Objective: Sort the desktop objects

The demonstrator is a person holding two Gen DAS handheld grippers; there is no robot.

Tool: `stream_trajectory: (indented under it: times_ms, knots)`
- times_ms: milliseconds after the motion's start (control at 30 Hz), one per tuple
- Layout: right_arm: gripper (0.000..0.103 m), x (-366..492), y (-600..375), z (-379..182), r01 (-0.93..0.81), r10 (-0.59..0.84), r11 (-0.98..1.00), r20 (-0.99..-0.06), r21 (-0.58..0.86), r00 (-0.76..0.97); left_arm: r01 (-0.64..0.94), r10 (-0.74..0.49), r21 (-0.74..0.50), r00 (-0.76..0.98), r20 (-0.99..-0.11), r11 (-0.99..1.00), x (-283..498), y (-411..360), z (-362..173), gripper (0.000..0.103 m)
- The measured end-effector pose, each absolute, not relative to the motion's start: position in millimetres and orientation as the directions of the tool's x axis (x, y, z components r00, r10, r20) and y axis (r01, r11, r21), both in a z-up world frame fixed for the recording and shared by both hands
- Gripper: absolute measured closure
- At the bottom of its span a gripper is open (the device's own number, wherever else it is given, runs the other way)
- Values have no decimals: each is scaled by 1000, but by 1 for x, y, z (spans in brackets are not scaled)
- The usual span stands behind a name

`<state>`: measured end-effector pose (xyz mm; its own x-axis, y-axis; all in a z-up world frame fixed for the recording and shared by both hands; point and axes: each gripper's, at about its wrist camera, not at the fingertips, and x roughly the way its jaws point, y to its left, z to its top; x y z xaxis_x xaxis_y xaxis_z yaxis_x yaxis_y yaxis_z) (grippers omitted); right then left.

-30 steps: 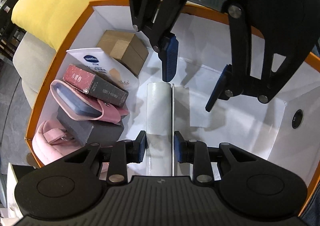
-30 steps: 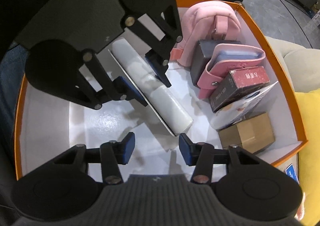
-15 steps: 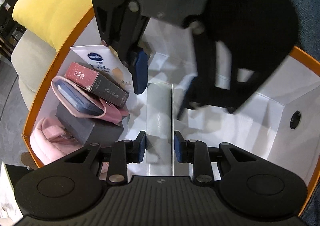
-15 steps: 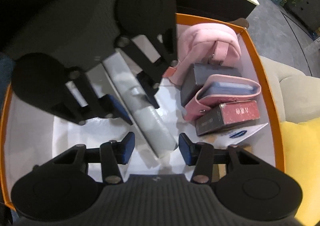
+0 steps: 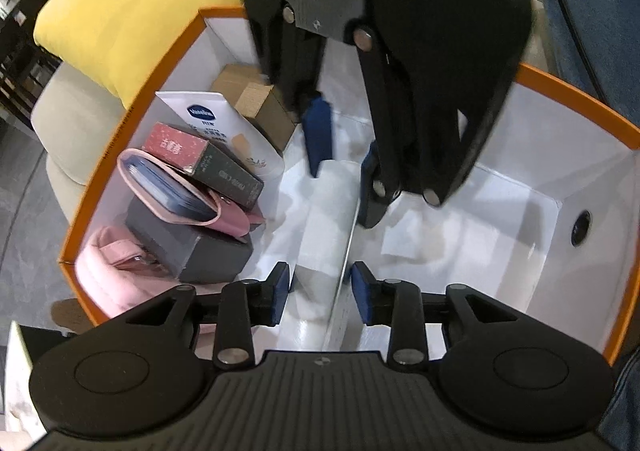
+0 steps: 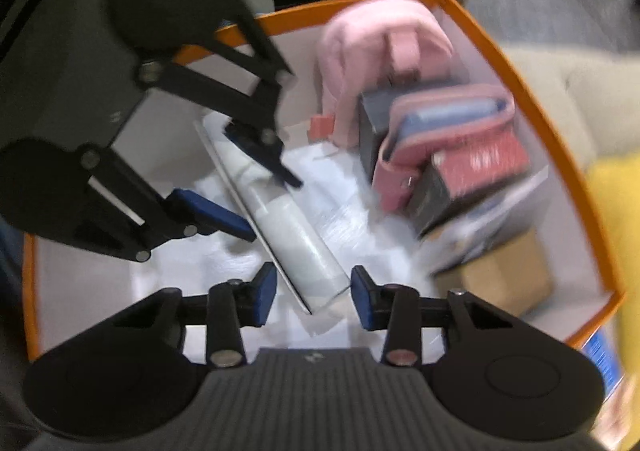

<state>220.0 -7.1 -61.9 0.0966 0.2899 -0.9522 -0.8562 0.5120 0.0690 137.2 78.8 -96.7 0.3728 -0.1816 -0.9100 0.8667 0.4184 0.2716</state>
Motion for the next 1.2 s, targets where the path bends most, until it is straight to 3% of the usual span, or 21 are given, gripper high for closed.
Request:
stream_trajectory:
  times_ms: [433,567,800,933,1200]
  knots:
    - [63,259,-11,-66,-707,305,647,-947,285,-102,806,-89,382,467,-880,452,129,77,-93,60]
    - [63,269,-7,-68,-692,293,656,-947,301,-133,803,-81,363,449,-890,472,131,81,-88,70]
    - [65,273,-1,-72,-680,279,647,-937,346,-211,799,-115,284,399,-910,530,135,93,-72,77]
    - [64,278,3,-74,-667,262,661,-938,344,-224,790,-117,266,389,-914,553,141,97,-73,77]
    - [62,263,18,-64,-749,174,629,-977,207,-124,765,-117,271,410,-905,584,146,97,-79,79]
